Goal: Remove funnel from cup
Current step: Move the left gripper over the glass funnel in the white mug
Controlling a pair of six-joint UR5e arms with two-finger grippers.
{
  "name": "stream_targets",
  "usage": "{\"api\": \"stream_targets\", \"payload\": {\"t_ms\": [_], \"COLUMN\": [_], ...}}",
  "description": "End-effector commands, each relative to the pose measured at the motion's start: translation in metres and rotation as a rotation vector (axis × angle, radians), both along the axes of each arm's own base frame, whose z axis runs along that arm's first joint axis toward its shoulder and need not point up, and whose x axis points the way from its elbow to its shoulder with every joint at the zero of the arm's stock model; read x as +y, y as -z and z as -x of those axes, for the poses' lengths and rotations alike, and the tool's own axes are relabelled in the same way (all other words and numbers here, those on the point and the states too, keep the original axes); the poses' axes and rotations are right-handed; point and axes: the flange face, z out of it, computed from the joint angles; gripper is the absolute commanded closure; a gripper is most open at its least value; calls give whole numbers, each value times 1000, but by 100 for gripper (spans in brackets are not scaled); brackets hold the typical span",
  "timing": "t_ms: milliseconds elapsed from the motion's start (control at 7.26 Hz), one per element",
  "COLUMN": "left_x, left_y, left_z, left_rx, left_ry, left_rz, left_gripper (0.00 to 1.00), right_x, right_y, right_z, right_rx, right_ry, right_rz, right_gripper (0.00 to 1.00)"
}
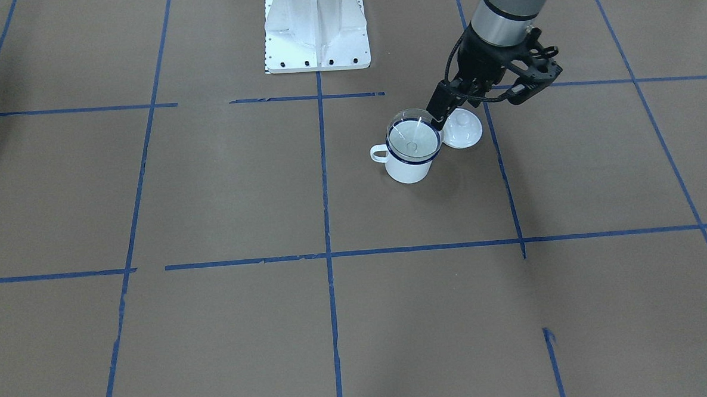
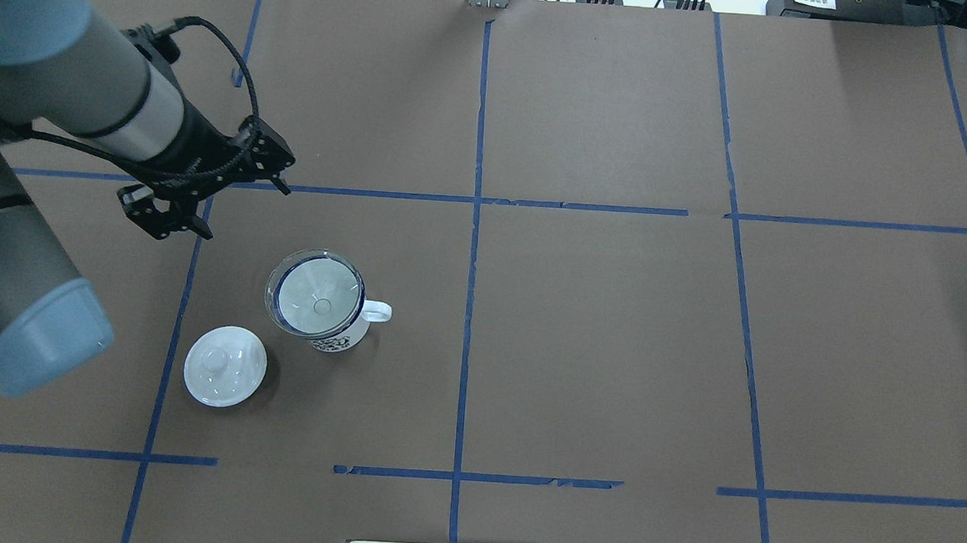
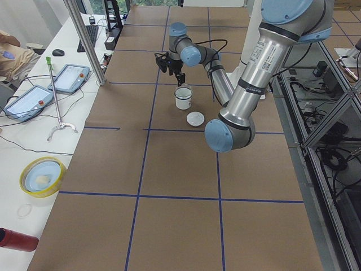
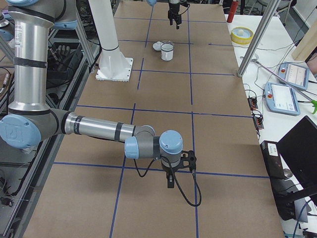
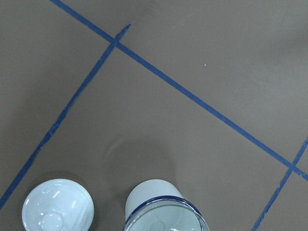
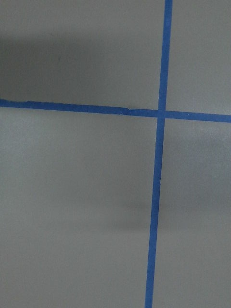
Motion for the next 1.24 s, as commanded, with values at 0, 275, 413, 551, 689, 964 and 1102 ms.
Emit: {"api": "stream_targets", "payload": {"t_ms": [0, 275, 413, 551, 689, 964, 1102], "left_x": [11, 9, 6, 1, -11, -10, -1], "left_y": [-5, -4, -1, -4, 2, -6, -13], "left_z": [-55, -81, -87, -93, -106, -121, -132], "left_rx": [-46, -60, -50, -60, -68, -65, -77], "left_ry": [-41, -65, -69, -69, -51, -63, -85], "left_rz": [21, 29, 16, 18, 1, -9, -1], "left_gripper": [0, 0, 0, 2, 2, 7, 11], "right_x": [0, 0, 0, 0, 0, 0, 0], "right_y": [1, 1, 1, 1, 0, 1, 0], "right_z": [0, 0, 0, 0, 0, 0, 0], "right_rx": [0, 0, 0, 0, 1, 0, 1], "right_ry": [0, 0, 0, 0, 0, 0, 0], "right_rz": [-1, -1, -1, -1, 0, -1, 0], "right_gripper": [0, 0, 0, 0, 0, 0, 0]}}
